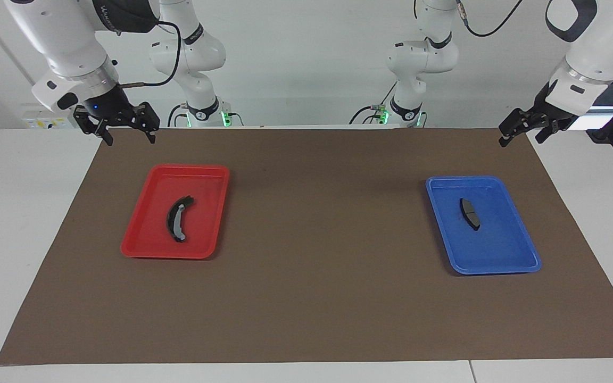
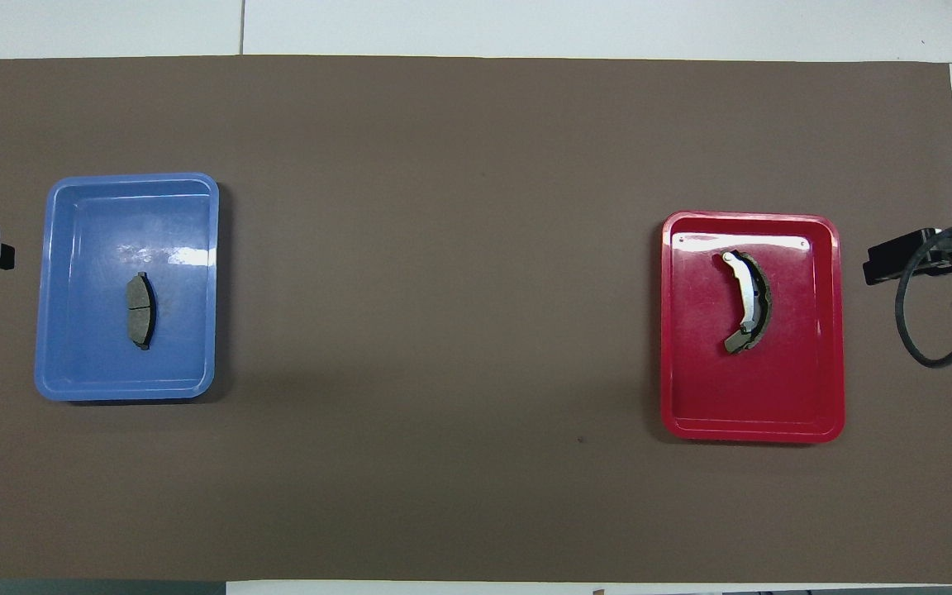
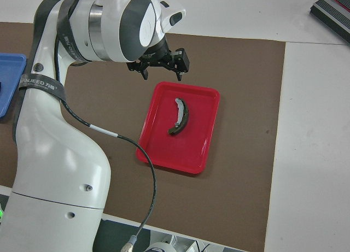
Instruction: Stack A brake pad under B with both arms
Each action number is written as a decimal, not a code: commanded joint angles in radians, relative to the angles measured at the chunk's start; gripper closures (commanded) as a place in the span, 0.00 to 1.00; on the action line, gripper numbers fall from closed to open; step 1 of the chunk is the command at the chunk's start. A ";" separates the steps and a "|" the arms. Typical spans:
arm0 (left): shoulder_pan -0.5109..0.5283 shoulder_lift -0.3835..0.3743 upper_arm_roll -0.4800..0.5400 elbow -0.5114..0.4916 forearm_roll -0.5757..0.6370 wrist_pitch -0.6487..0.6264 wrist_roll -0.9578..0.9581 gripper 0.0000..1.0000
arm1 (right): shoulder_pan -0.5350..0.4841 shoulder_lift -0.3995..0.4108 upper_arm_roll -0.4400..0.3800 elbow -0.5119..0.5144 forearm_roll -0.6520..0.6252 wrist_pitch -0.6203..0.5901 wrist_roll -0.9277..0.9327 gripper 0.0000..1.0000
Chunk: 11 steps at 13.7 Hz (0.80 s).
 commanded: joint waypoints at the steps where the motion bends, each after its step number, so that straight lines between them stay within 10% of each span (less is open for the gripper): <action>1: 0.004 -0.010 0.003 -0.016 -0.012 0.010 -0.003 0.00 | -0.001 -0.007 -0.002 -0.004 0.015 -0.003 -0.018 0.00; 11: -0.007 -0.038 0.003 -0.084 -0.012 0.077 0.000 0.02 | -0.001 -0.007 -0.002 -0.003 0.016 -0.003 -0.018 0.00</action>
